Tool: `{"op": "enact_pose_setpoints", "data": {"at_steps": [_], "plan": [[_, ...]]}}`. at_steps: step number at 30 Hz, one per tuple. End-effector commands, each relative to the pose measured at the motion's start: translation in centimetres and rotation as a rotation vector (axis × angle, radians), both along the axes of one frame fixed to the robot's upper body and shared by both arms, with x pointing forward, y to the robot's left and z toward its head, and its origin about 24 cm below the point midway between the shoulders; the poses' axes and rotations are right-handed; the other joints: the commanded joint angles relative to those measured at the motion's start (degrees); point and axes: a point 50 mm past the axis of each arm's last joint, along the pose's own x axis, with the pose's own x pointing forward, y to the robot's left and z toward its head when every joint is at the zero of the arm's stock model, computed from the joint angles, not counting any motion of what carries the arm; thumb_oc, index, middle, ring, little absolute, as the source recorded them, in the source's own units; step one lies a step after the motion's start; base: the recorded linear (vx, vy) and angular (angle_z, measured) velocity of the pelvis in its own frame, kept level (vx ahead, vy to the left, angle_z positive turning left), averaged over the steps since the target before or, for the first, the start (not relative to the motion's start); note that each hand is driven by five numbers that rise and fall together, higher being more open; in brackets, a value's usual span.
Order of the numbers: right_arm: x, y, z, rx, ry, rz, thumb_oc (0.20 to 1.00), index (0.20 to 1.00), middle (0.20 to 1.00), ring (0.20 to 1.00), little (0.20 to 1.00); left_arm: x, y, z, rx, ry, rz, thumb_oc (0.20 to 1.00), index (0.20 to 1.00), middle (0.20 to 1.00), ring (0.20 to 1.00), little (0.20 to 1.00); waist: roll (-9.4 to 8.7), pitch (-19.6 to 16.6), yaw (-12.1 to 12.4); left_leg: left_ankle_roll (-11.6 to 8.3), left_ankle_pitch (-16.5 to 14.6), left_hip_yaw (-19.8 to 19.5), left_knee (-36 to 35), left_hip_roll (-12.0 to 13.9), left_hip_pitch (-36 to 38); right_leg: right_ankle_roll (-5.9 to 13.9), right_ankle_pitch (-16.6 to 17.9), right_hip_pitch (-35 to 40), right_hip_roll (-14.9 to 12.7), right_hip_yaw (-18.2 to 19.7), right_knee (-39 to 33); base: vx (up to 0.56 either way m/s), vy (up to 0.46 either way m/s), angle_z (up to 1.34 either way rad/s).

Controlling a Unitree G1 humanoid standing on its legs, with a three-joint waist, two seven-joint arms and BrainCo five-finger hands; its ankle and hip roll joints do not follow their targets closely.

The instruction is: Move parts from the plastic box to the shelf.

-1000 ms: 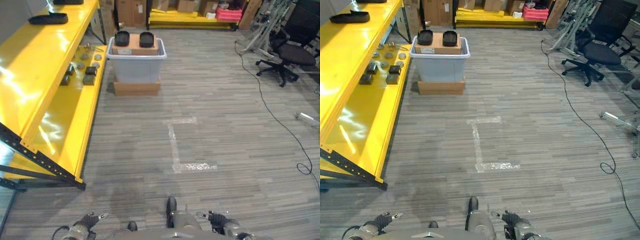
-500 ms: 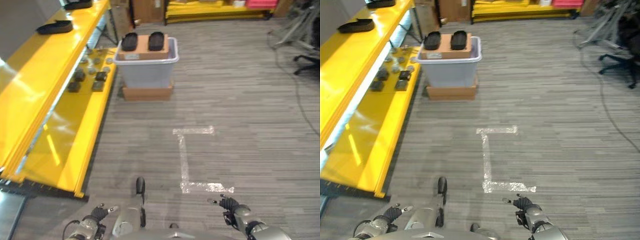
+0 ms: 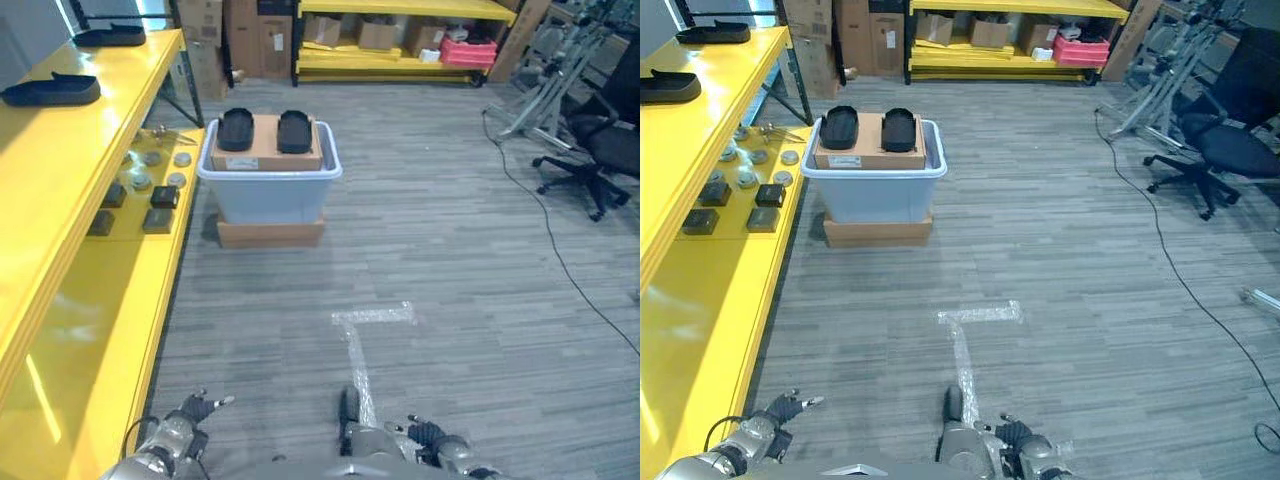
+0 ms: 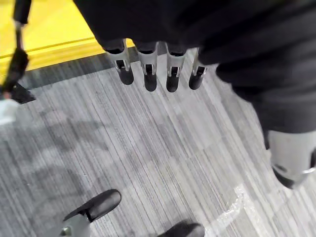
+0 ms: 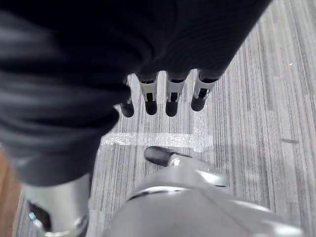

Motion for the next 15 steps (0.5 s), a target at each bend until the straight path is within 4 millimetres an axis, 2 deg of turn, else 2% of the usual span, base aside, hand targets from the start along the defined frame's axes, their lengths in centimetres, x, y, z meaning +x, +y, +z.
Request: {"op": "enact_pose_setpoints", "data": {"at_steps": [1,3,4,5,6,7,8,9,10,11,12,13,14,15], "plan": [[0.2,-2.7,0.6,-0.078,0.015,-0.009,1.0,1.0,1.0,1.0,1.0,0.8,-0.5,0.2,0.001,-0.038,-0.024,1.0,1.0,1.0,1.0,1.0,0.41,1.8,0.2,-3.87,-0.9,1.9,0.9,5.5,1.7,3.85,1.1,3.9,-2.5,-1.1,4.4,0.38,-0.205,0.59],[-1.0,-2.9,0.3,-0.079,0.054,-0.02,1.0,1.0,1.0,1.0,1.0,-0.1,-0.6,-0.1,-0.008,-0.012,0.005,1.0,1.0,1.0,1.0,1.0,0.41,1.2,-0.1,-4.44,-2.3,1.4,2.9,6.4,2.8,2.73,-0.1,4.6,-2.3,-2.0,6.5,0.37,-0.251,0.36],[-1.8,-3.0,0.1,-0.083,0.081,-0.016,1.0,1.0,1.0,1.0,1.0,-0.6,-0.7,-0.3,-0.014,0.0,0.025,1.0,1.0,1.0,1.0,1.0,0.81,0.8,-0.3,-5.32,-1.2,1.1,5.9,7.6,2.4,1.52,-1.6,5.1,-1.5,-2.2,7.4,0.25,-0.184,0.43],[-1.8,-3.0,0.1,-0.084,0.082,-0.016,1.0,1.0,1.0,1.0,1.0,-0.6,-0.7,-0.3,-0.015,0.0,0.025,1.0,1.0,1.0,1.0,1.0,0.89,0.8,-0.4,-5.37,-1.3,1.0,6.0,7.7,2.3,1.49,-1.6,5.1,-1.4,-2.4,7.5,0.33,-0.296,0.48],[-2.7,-3.4,0.0,-0.104,0.116,-0.009,1.0,1.0,1.0,1.0,1.0,-1.2,-1.0,-0.6,-0.039,0.013,0.068,1.0,1.0,1.0,1.0,1.0,1.11,1.2,0.0,-7.05,2.9,-0.1,17.2,8.2,-1.3,-0.51,-3.4,7.6,-0.6,-3.4,8.1,0.2,-0.206,0.46],[-2.7,-3.4,0.0,-0.103,0.116,-0.009,1.0,1.0,1.0,1.0,1.0,-1.1,-1.0,-0.6,-0.039,0.013,0.068,1.0,1.0,1.0,1.0,1.0,1.0,1.1,-0.1,-7.02,3.1,-0.2,17.1,8.1,-1.5,-0.49,-3.4,7.4,-0.7,-3.4,8.0,0.33,-0.36,0.48],[-2.1,-3.8,0.3,-0.136,0.112,0.058,1.0,1.0,1.0,1.0,1.0,-1.0,-1.2,-0.6,-0.047,0.005,0.075,1.0,1.0,1.0,1.0,1.0,-0.25,2.8,1.2,-7.88,6.6,-1.2,30.3,6.4,-8.2,-1.95,-4.2,10.2,-1.3,-3.9,7.7,0.48,-0.44,0.14],[-1.0,-4.2,0.7,-0.183,0.102,0.15,1.0,1.0,1.0,1.0,1.0,-0.7,-1.0,-0.4,-0.05,-0.017,0.098,1.0,1.0,1.0,1.0,1.0,-1.9,4.5,4.2,-7.12,5.7,2.9,25.3,6.2,-17.1,-2.1,-6.0,15.3,-1.4,-5.1,4.5,0.62,-0.461,0.38],[-0.5,-4.4,0.9,-0.192,0.085,0.152,1.0,1.0,1.0,1.0,1.0,-1.1,-1.0,-0.5,-0.047,-0.005,0.092,1.0,1.0,1.0,1.0,1.0,-1.74,4.6,4.9,-6.68,5.2,3.8,20.2,6.4,-16.7,-1.74,-6.6,16.8,-1.0,-5.0,3.6,0.63,-0.3,0.27],[-0.1,-4.7,1.1,-0.2,0.068,0.146,1.0,1.0,1.0,1.0,1.0,-1.5,-1.1,-0.7,-0.047,0.005,0.089,1.0,1.0,1.0,1.0,1.0,-0.84,4.4,5.4,-6.54,7.0,3.6,13.7,6.7,-17.9,-1.39,-7.1,17.5,0.0,-5.0,3.1,0.28,-0.018,0.41],[-0.2,-4.7,1.1,-0.201,0.069,0.145,1.0,1.0,1.0,1.0,1.0,-1.5,-1.1,-0.7,-0.048,0.005,0.089,1.0,1.0,1.0,1.0,1.0,-0.93,4.7,5.5,-6.56,7.3,3.7,12.9,6.6,-17.0,-1.36,-7.2,17.9,-0.1,-4.9,3.0,0.4,0.006,-0.15],[1.0,-4.6,1.5,-0.211,0.027,0.164,1.0,1.0,1.0,1.0,1.0,-2.0,-1.0,-0.8,-0.041,0.019,0.086,1.0,1.0,1.0,1.0,1.0,0.15,4.3,6.9,-6.63,11.0,0.7,5.8,6.3,-18.3,-1.24,-8.2,19.8,1.4,-4.2,2.3,0.52,0.008,-0.53],[2.2,-4.2,1.9,-0.249,0.004,0.273,1.0,1.0,1.0,1.0,1.0,-2.4,-0.6,-0.8,-0.037,0.025,0.106,1.0,1.0,1.0,1.0,1.0,0.36,4.0,7.6,-7.59,12.7,1.7,1.3,6.5,-19.4,-1.01,-9.7,21.9,1.9,-4.4,1.6,0.51,0.011,-0.57],[2.2,-4.2,1.8,-0.249,0.004,0.273,1.0,1.0,1.0,1.0,1.0,-2.4,-0.6,-0.8,-0.036,0.025,0.106,1.0,1.0,1.0,1.0,1.0,0.31,4.0,7.6,-7.58,12.7,1.7,1.3,6.4,-19.3,-1.0,-9.7,22.0,1.8,-4.3,1.6,0.37,0.032,-0.37]]}}
